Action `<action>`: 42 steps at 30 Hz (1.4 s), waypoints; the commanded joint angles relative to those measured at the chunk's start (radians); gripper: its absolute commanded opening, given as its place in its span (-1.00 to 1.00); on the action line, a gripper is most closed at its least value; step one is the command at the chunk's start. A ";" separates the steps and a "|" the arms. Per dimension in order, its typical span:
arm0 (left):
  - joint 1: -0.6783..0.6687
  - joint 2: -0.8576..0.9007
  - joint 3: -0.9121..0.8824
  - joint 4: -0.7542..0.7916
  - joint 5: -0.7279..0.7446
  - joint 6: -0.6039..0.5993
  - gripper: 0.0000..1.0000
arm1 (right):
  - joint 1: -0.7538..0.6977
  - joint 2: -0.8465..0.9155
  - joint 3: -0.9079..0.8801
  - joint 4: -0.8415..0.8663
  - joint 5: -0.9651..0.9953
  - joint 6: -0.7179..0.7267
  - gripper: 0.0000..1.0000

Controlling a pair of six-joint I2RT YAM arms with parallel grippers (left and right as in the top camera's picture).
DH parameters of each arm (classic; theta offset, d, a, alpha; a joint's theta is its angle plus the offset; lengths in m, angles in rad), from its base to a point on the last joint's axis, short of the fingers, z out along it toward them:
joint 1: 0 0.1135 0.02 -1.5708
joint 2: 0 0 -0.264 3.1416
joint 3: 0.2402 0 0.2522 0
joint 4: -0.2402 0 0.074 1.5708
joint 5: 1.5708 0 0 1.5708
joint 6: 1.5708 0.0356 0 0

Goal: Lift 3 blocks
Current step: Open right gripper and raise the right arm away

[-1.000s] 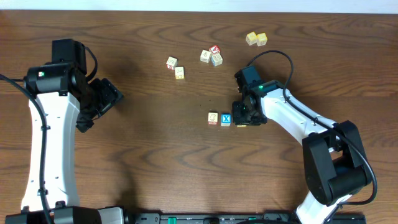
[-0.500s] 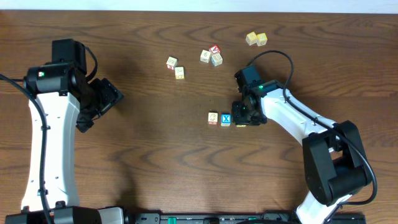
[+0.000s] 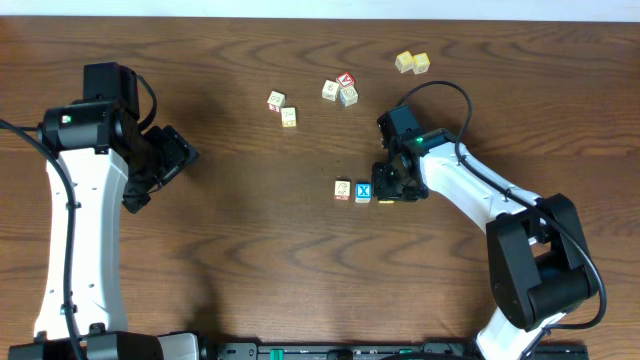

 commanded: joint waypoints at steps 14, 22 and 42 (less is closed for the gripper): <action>0.004 -0.003 0.013 -0.006 -0.006 -0.002 0.72 | 0.001 0.006 0.008 -0.011 -0.008 0.014 -0.12; 0.004 -0.003 0.013 -0.006 -0.006 -0.002 0.71 | -0.034 0.006 0.145 -0.145 -0.006 -0.012 -0.03; 0.004 -0.003 0.013 -0.006 -0.006 -0.002 0.71 | -0.367 -0.007 0.487 -0.628 0.064 -0.135 -0.97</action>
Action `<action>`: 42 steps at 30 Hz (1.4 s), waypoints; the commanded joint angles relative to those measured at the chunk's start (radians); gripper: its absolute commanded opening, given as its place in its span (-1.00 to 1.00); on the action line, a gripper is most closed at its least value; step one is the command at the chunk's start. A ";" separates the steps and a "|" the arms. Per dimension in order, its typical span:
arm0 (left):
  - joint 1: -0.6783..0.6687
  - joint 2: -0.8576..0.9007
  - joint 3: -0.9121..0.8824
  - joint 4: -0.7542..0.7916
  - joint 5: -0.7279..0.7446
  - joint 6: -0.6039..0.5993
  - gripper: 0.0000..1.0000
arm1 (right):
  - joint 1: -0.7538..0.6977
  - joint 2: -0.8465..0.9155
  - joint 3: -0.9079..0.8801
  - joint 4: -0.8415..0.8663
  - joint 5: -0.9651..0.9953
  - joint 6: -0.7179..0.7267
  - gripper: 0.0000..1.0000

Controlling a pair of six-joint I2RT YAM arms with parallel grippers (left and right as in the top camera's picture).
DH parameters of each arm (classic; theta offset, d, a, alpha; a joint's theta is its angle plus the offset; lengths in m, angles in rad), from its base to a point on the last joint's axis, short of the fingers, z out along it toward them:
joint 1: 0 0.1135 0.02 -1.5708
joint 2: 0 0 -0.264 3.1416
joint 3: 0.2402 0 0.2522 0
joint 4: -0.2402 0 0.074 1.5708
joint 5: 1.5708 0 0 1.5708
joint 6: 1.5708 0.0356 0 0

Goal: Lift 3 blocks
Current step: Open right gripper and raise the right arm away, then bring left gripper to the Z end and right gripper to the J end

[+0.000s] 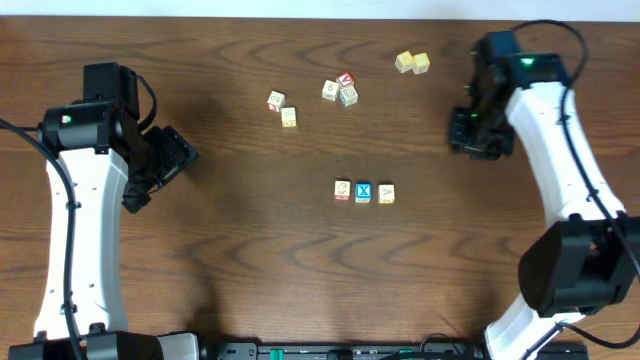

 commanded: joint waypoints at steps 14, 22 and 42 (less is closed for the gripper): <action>0.003 -0.003 0.013 0.050 0.030 -0.001 0.71 | 0.002 -0.009 -0.189 0.121 -0.036 -0.005 -0.84; -0.063 0.005 -0.087 0.089 0.053 0.010 0.46 | 0.025 -0.009 -0.274 0.241 -0.036 -0.003 -0.98; -0.425 0.145 -0.339 0.595 0.163 0.122 -0.86 | 0.148 -0.009 -0.496 0.525 -0.150 0.024 -0.98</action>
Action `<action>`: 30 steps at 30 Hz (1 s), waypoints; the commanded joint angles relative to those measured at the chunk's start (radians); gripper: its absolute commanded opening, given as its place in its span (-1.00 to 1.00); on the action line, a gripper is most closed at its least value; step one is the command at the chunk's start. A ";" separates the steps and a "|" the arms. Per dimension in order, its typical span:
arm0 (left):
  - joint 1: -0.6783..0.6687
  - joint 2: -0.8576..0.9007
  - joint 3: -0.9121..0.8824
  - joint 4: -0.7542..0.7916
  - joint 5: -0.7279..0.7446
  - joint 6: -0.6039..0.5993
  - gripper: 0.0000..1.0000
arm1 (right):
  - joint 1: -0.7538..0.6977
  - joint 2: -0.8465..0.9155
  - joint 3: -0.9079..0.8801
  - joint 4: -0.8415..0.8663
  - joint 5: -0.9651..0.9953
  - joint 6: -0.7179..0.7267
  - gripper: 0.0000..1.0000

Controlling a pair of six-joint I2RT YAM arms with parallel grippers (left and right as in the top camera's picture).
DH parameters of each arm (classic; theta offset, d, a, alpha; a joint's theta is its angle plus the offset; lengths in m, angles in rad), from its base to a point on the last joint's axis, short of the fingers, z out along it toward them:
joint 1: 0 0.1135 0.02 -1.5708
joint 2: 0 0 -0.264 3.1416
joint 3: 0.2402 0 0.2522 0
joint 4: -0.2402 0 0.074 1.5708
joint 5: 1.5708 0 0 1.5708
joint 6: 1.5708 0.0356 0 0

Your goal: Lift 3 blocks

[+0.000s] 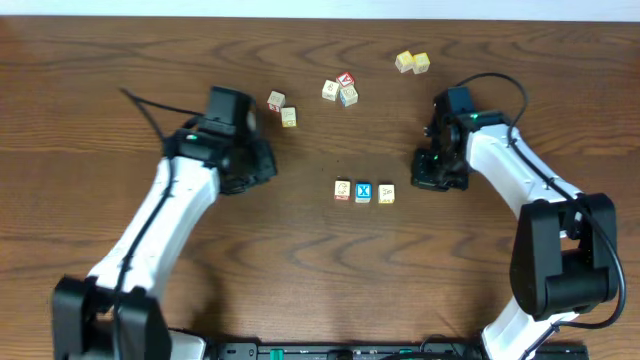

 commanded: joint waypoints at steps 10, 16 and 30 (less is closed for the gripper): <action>-0.087 0.233 -0.013 0.161 0.159 0.018 -0.86 | 0.052 -0.008 -0.040 0.035 -0.069 0.031 -0.98; -0.090 0.283 -0.013 0.174 0.193 0.018 -0.86 | 0.068 -0.008 -0.074 0.080 -0.069 0.048 -0.98; -0.121 0.369 -0.014 0.230 0.240 0.031 -0.85 | 0.069 -0.008 -0.092 0.116 -0.076 0.076 -0.98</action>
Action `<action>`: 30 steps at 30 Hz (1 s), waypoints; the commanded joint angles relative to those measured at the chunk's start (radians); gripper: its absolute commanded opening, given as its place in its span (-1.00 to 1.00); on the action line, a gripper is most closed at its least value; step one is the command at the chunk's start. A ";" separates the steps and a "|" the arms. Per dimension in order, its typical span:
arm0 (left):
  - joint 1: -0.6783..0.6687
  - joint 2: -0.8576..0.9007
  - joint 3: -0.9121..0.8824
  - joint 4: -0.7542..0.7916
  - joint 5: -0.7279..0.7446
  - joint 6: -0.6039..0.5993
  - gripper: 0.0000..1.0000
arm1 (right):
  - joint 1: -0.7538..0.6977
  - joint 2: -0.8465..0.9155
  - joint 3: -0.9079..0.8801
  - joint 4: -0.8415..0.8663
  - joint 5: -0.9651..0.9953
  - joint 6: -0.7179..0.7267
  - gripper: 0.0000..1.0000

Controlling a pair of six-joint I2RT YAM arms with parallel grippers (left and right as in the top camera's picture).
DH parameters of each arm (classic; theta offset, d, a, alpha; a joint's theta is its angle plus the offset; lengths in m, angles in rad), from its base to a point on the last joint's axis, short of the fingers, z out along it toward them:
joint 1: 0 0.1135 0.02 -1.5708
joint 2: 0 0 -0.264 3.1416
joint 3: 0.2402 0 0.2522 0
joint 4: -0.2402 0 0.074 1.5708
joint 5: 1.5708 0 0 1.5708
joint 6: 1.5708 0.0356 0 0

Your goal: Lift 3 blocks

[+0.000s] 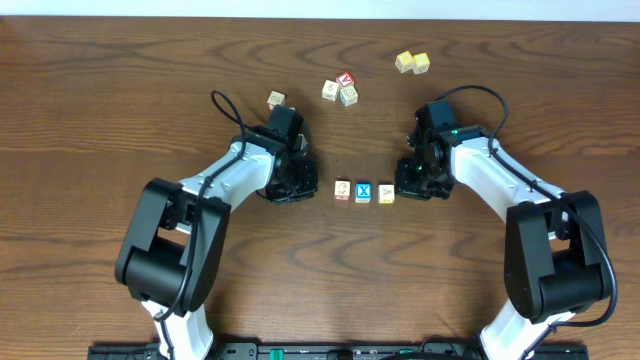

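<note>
Three small blocks lie in a row at mid-table: a tan one, a blue-and-white X block and a yellowish one. My left gripper sits low just left of the row, a short gap from the tan block. At the row's other end my right gripper is close beside the yellowish block. Neither holds a block. The overhead view does not show whether the jaws are open or shut.
More blocks lie at the back: one tan block, a cluster of three and a yellow pair. The left arm crosses the table's left half and the right arm its right half.
My left gripper has moved right and down to the left end of the row, covering the block that lay near 288,117. My right gripper has shifted slightly left toward the yellowish block.
At first my right gripper was at the yellowish block at the row's right end, and the left arm was parked far left. The right arm then stood away at the back right with the row complete. Both arms then came inward and now flank the row.
</note>
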 commanded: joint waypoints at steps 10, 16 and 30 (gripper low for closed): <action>-0.012 0.009 -0.010 0.042 0.114 0.038 -0.86 | 0.008 -0.008 -0.016 0.004 -0.026 0.017 -0.98; -0.039 0.009 -0.010 0.061 0.110 0.038 -0.85 | 0.008 -0.008 -0.020 0.025 -0.055 0.017 -0.98; -0.039 0.009 -0.010 0.068 0.111 0.035 -0.86 | 0.008 -0.008 -0.020 0.027 -0.095 0.063 -0.97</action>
